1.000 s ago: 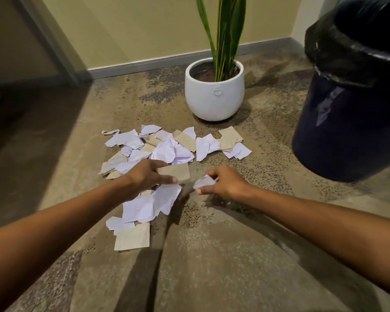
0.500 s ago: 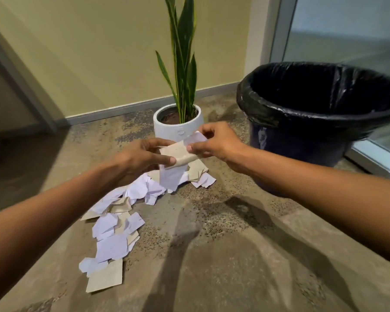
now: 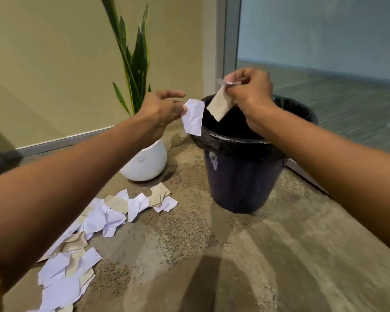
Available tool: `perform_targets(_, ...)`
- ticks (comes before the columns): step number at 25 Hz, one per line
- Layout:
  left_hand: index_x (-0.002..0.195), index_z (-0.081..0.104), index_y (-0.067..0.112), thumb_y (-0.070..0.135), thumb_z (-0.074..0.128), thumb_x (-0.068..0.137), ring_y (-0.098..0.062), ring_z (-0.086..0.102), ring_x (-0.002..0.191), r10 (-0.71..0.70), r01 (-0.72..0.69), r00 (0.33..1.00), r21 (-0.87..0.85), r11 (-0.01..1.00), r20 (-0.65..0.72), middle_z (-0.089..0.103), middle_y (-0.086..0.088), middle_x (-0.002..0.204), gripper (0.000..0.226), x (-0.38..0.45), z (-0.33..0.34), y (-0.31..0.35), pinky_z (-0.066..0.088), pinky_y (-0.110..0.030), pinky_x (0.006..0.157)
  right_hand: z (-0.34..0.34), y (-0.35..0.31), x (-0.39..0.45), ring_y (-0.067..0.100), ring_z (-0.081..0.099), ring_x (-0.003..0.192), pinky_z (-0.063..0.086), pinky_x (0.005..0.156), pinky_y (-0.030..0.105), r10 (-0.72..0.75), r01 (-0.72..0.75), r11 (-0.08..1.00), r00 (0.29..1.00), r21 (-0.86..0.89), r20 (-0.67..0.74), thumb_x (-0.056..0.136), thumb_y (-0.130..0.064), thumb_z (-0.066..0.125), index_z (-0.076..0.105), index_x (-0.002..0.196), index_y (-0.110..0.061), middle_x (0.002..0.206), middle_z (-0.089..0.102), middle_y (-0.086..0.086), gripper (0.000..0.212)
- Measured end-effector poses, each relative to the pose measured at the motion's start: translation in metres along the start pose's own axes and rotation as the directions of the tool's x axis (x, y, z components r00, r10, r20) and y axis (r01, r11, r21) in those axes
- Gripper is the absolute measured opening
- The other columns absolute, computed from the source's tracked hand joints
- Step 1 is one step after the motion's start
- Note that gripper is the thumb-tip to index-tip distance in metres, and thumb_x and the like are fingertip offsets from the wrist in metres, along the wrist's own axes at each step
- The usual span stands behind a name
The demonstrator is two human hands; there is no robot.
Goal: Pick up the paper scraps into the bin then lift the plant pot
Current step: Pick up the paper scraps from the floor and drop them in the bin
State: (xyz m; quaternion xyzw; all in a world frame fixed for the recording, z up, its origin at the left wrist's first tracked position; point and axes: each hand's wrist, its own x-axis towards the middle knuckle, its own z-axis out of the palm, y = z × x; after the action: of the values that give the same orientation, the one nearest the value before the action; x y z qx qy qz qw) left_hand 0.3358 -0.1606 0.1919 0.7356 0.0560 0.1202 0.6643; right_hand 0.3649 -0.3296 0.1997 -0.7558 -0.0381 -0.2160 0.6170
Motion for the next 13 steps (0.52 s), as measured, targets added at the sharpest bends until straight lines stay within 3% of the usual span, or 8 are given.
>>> perform_targets(4,0.115,0.06,0.007,-0.01,0.058,0.082,-0.014,0.058,0.077,0.009,-0.009,1.0,0.024,1.0,0.005,0.059,-0.005,0.084,0.038,-0.001,0.045,0.0,0.052,-0.027,0.073,-0.014,0.027,0.002,0.013,0.061,0.076,0.051,0.072,0.027,0.057,-0.055,0.986,0.998,-0.16,0.006,0.077,-0.007,0.069,0.07,0.077,-0.018,0.067,0.06,-0.008,0.011)
perform_targets(9,0.119,0.057,0.009,-0.007,0.05,0.087,-0.019,0.053,0.082,0.022,-0.022,0.998,-0.006,1.0,0.057,0.055,-0.005,0.08,0.036,-0.005,0.063,0.001,0.049,-0.034,0.087,-0.015,0.032,0.0,0.012,0.06,0.083,0.051,0.078,0.024,0.083,-0.032,0.939,0.987,-0.341,0.135,0.077,-0.002,0.068,0.068,0.077,-0.025,0.073,0.057,-0.009,0.022)
perform_targets(13,0.117,0.058,0.009,-0.008,0.048,0.087,-0.02,0.055,0.091,0.076,-0.081,0.994,0.058,0.995,0.073,0.055,-0.004,0.089,0.036,-0.01,0.042,0.0,0.052,-0.036,0.091,-0.01,0.025,-0.011,0.007,0.058,0.078,0.047,0.073,0.02,-0.008,0.069,0.934,0.985,-0.352,0.173,0.08,-0.002,0.062,0.068,0.075,-0.027,0.071,0.057,-0.011,0.026)
